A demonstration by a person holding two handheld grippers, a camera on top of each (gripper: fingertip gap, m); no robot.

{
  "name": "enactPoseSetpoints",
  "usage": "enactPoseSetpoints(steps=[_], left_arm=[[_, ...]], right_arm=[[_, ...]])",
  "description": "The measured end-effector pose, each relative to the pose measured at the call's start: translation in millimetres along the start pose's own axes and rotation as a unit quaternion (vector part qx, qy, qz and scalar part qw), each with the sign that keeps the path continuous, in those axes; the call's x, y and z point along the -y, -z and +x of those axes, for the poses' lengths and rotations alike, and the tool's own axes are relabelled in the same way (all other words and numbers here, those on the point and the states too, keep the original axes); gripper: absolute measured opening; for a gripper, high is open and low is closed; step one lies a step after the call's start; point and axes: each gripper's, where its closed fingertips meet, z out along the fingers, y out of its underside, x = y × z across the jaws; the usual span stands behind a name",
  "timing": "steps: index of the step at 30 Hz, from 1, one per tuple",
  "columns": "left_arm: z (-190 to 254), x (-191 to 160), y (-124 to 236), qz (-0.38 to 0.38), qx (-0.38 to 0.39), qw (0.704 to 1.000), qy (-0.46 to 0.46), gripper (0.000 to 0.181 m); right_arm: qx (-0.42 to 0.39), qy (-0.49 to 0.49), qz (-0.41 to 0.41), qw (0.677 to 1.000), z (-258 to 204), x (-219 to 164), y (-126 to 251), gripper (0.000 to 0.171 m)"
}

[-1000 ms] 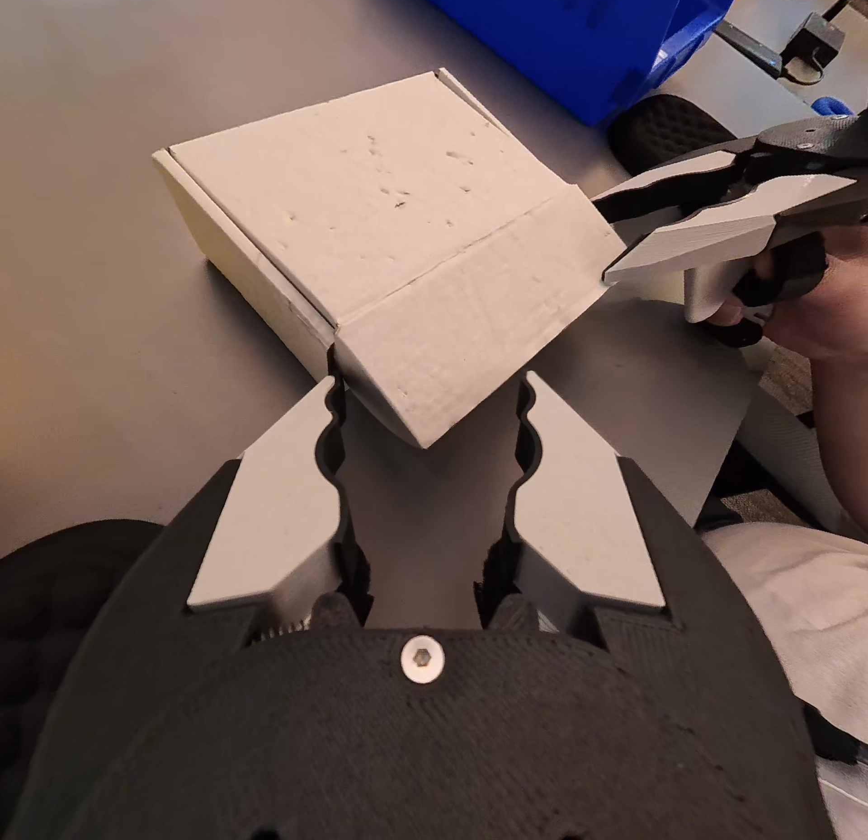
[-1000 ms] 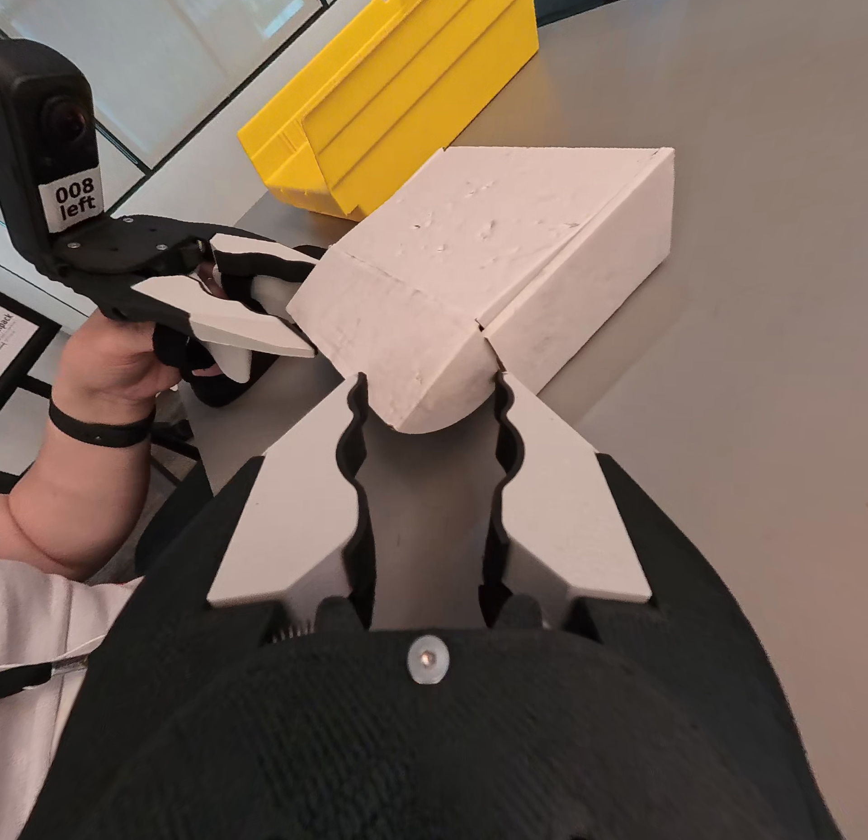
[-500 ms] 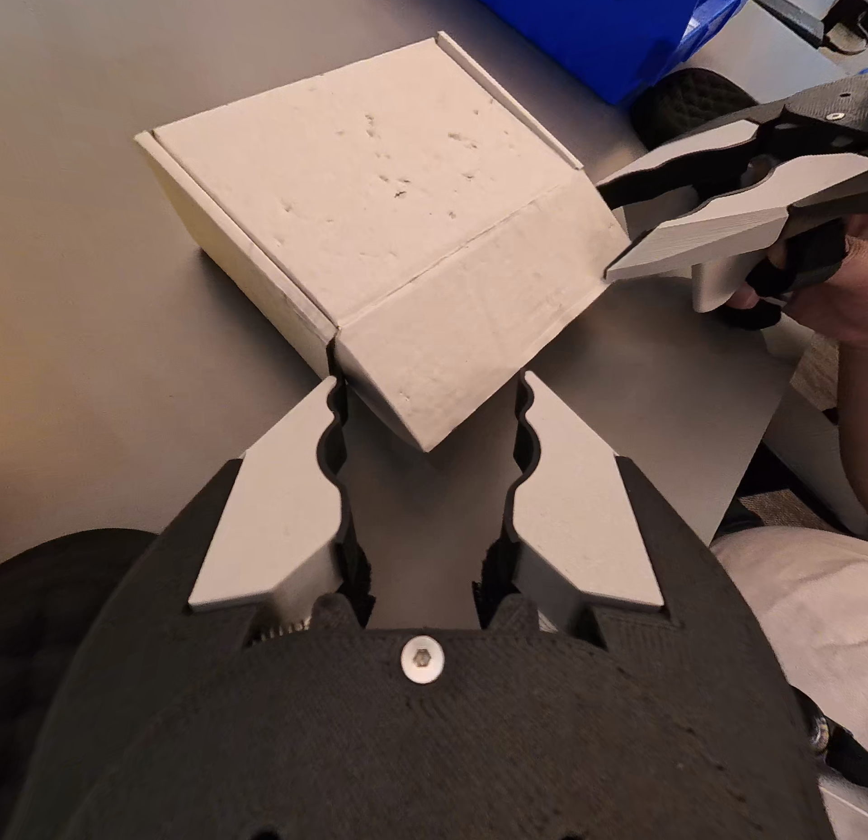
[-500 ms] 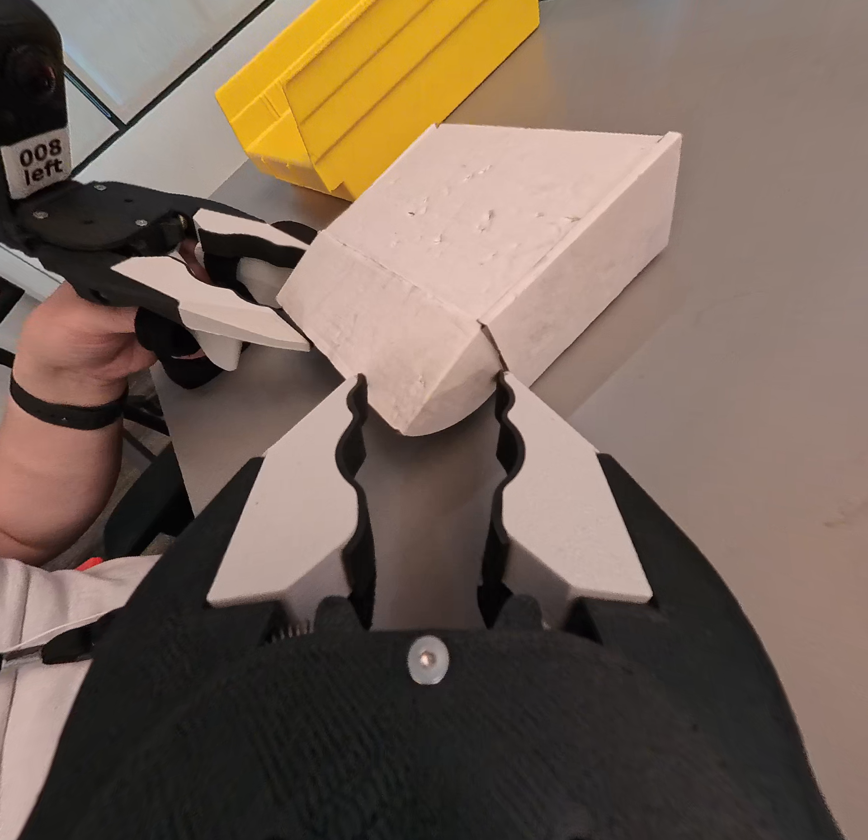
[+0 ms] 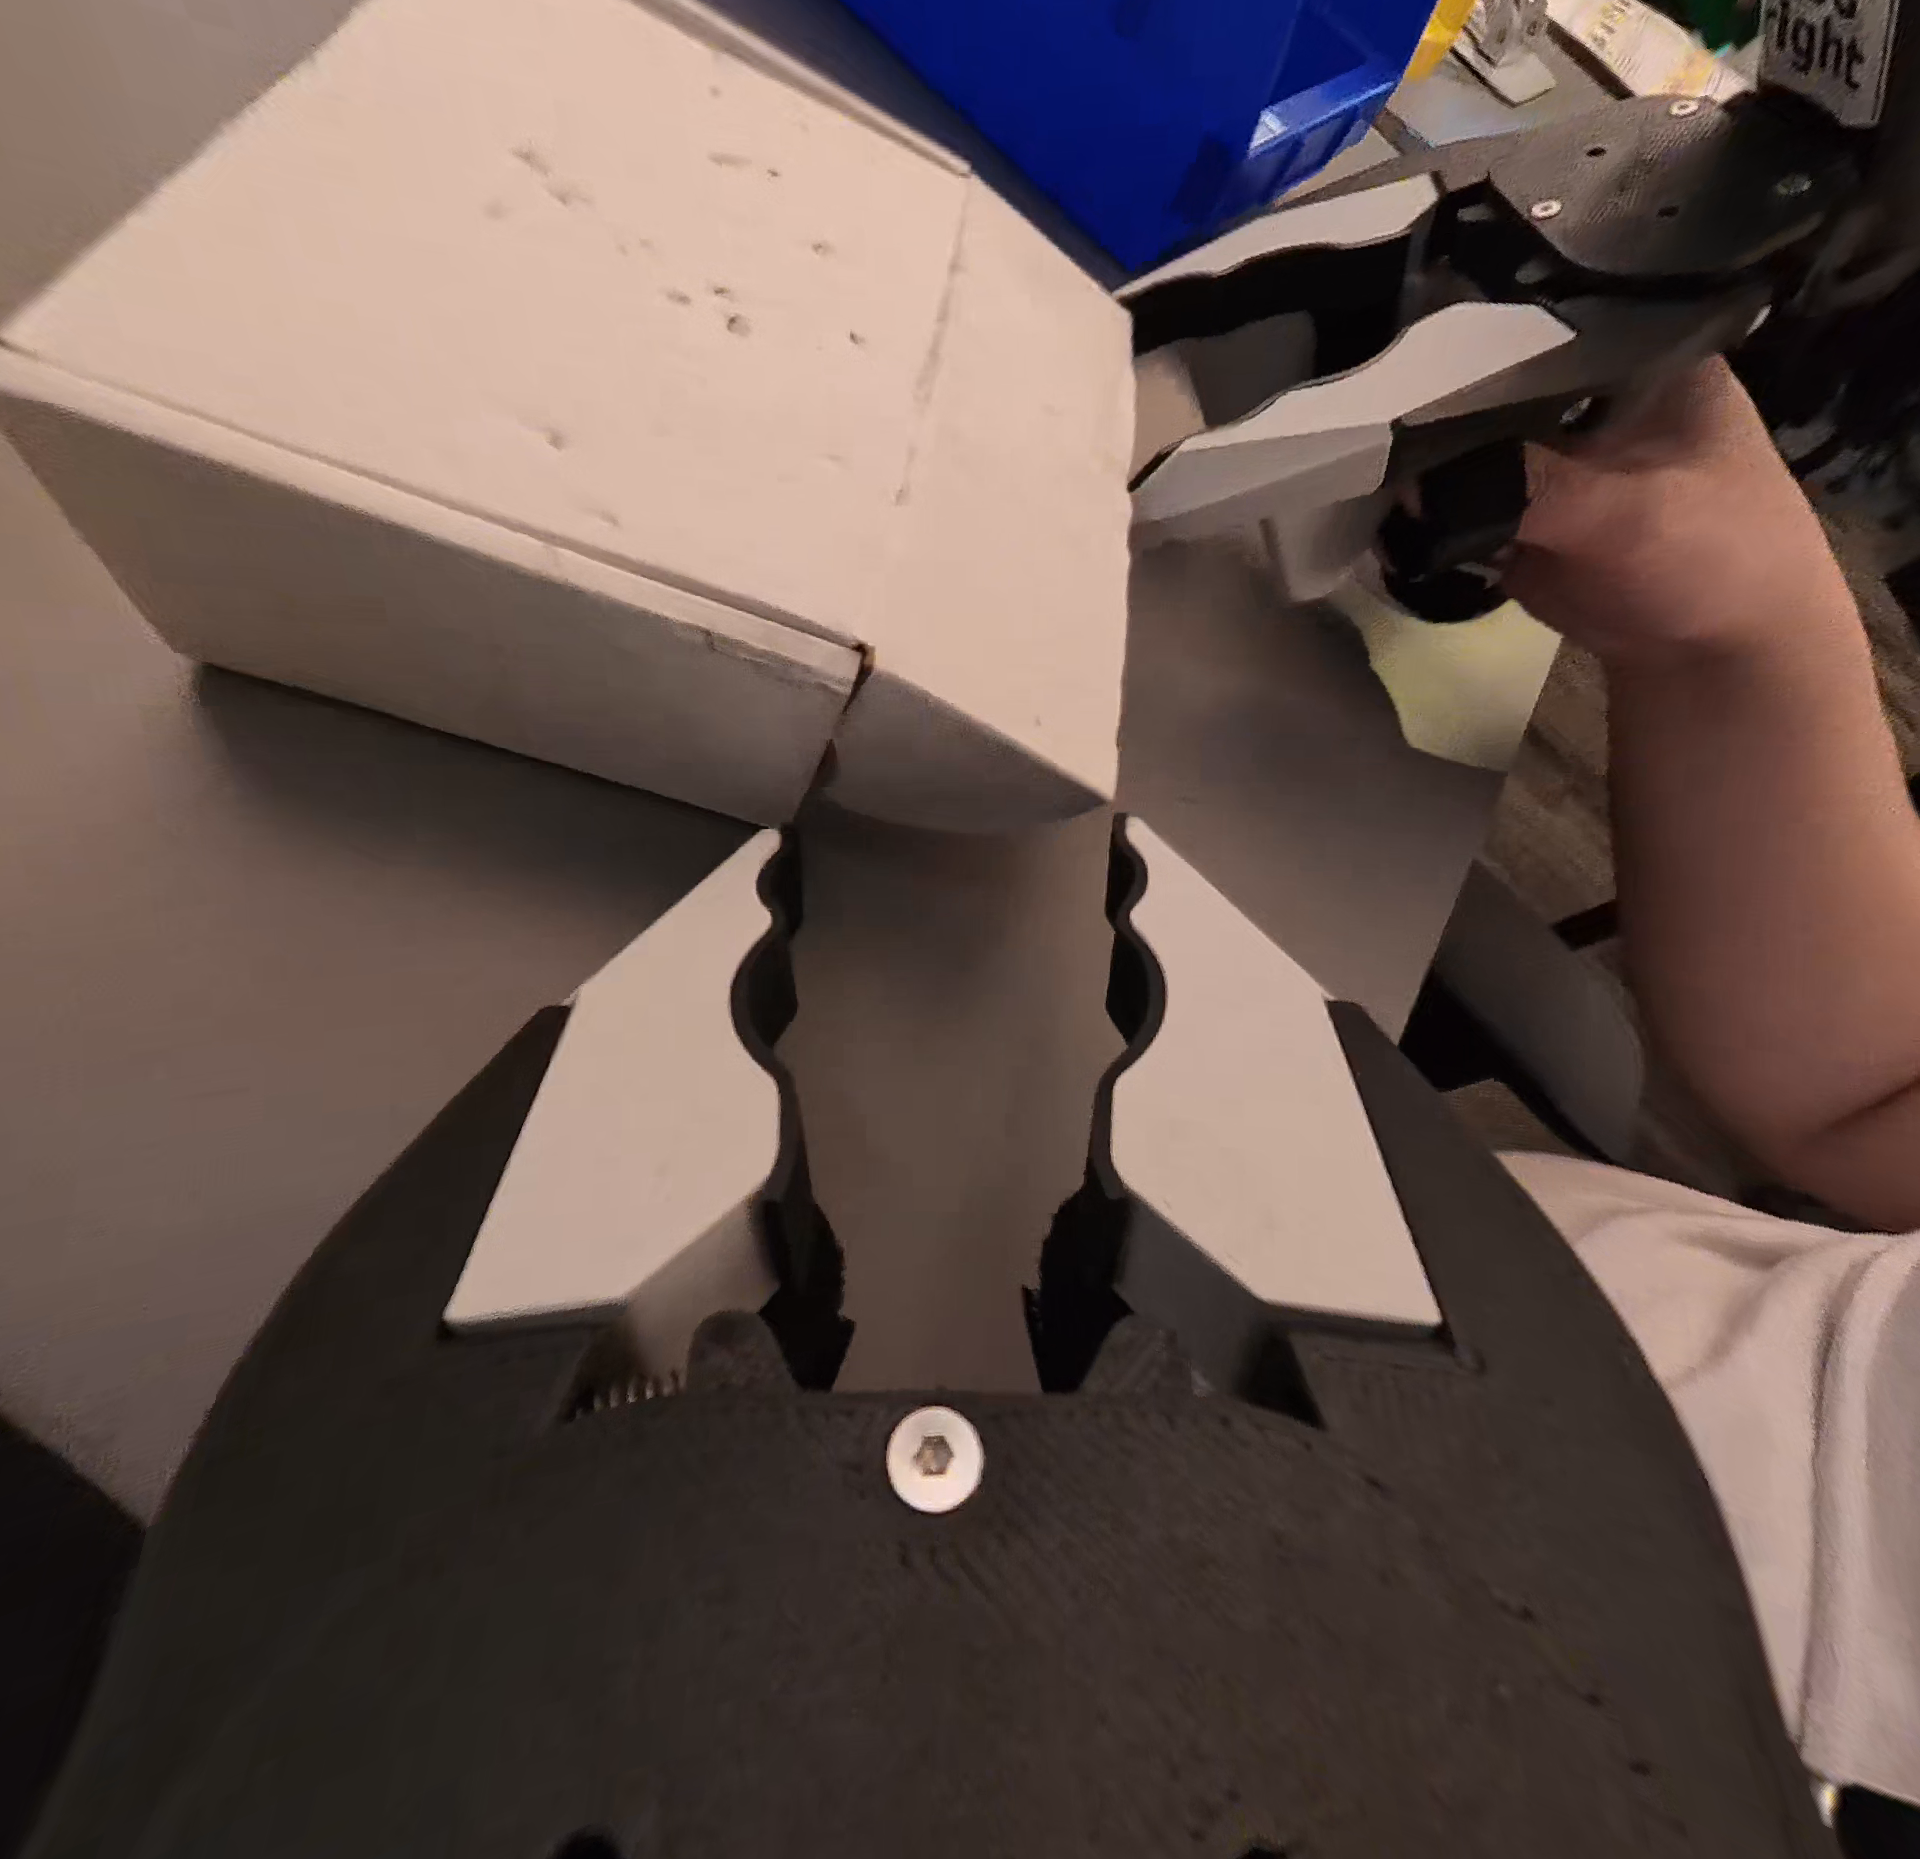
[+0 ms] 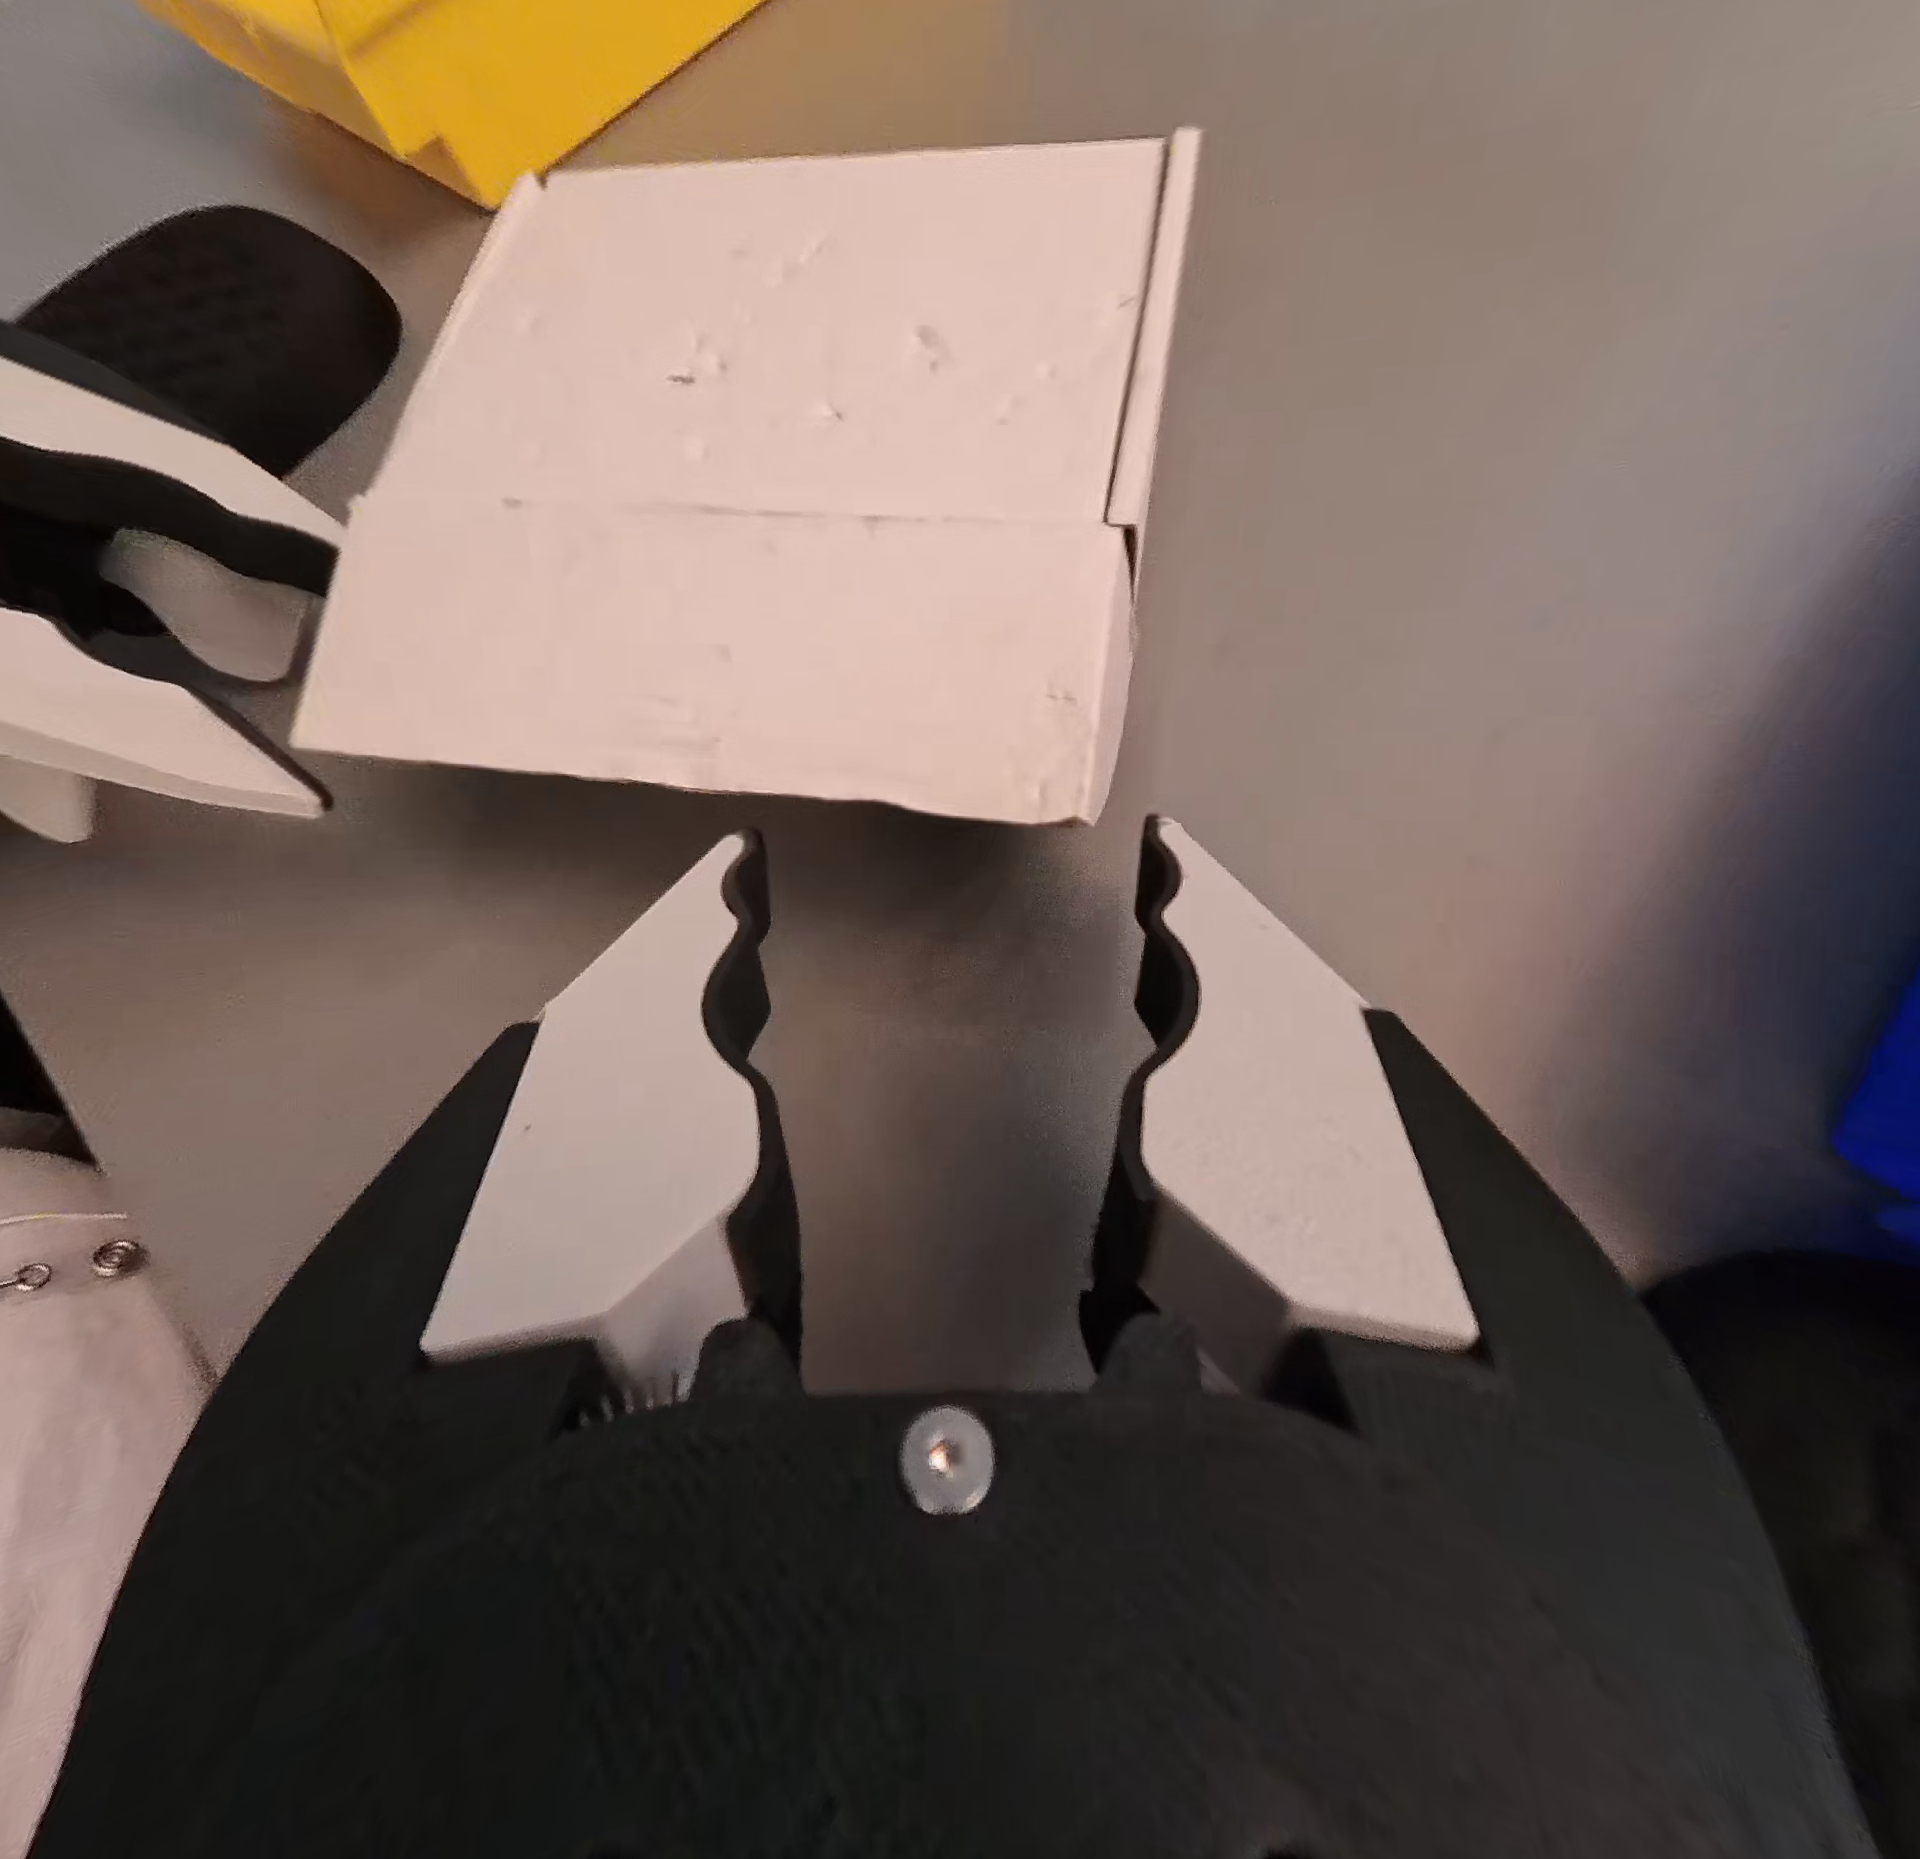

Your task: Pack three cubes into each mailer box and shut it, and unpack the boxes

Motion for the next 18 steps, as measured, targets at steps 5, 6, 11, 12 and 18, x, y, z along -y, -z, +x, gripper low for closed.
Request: enactPoseSetpoints(steps=[5, 6, 11, 12, 18], left_arm=[[-8, 13, 27, 0.007, 0.049, 0.995, -0.091, 0.062], [-14, 17, 32, 0.007, 0.071, 0.99, -0.125, 0.065], [-37, 33, 40, -0.03, 0.101, 0.952, -0.286, 0.076], [-35, 36, 38, -0.036, 0.082, 0.948, -0.305, 0.081], [-40, 46, 27, -0.098, 0.047, 0.877, -0.468, 0.091]], right_arm=[[-0.019, -0.015, 0.037, 0.999, -4, 8, 20, 0.071], [-0.024, -0.004, 0.053, 0.998, -10, 13, 24, 0.071], [-0.027, 0.112, 0.122, 0.986, -72, 43, 30, 0.074], [-0.027, 0.134, 0.127, 0.982, -86, 46, 26, 0.077], [-0.112, 0.204, 0.106, 0.967, -103, 49, -14, 0.08]])
